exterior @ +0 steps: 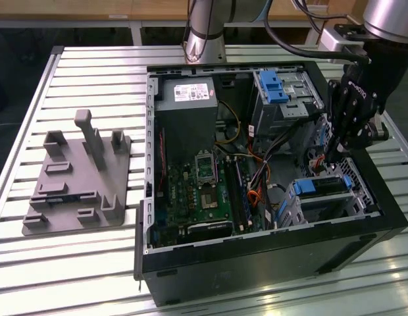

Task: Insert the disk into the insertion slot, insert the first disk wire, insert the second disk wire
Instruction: 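Insert the first disk wire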

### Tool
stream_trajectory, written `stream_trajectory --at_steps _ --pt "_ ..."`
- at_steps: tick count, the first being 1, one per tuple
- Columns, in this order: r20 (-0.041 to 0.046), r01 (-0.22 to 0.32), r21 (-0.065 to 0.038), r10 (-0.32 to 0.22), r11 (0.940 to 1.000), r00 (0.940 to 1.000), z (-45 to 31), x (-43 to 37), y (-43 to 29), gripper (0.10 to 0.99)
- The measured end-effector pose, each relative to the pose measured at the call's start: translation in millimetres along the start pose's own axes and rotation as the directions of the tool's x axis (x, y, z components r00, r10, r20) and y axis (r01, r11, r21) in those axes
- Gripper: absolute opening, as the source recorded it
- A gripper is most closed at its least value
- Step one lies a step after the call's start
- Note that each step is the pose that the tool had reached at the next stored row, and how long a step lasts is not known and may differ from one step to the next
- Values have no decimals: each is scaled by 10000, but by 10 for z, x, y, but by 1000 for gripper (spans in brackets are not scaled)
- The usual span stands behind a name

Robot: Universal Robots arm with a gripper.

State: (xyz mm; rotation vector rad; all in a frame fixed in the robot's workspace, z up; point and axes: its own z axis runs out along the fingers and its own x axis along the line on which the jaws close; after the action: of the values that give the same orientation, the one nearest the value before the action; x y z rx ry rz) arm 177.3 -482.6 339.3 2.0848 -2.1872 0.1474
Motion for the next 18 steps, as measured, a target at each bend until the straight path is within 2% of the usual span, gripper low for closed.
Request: stream_trajectory --at_steps 4,9,11,14,16,18 --pt "9 -2 -1 2 10000 10000 10 68 -3 173" --pt "100 -4 -5 4 10000 10000 21 156 -7 173" --pt "241 -3 -12 3 10000 9997 23 178 -4 173" --pt "545 3 -21 -1 10000 9985 26 196 3 173" --pt "615 4 -25 -3 10000 9981 30 220 5 173" --pt "618 5 -25 -4 10000 9981 31 224 4 173"
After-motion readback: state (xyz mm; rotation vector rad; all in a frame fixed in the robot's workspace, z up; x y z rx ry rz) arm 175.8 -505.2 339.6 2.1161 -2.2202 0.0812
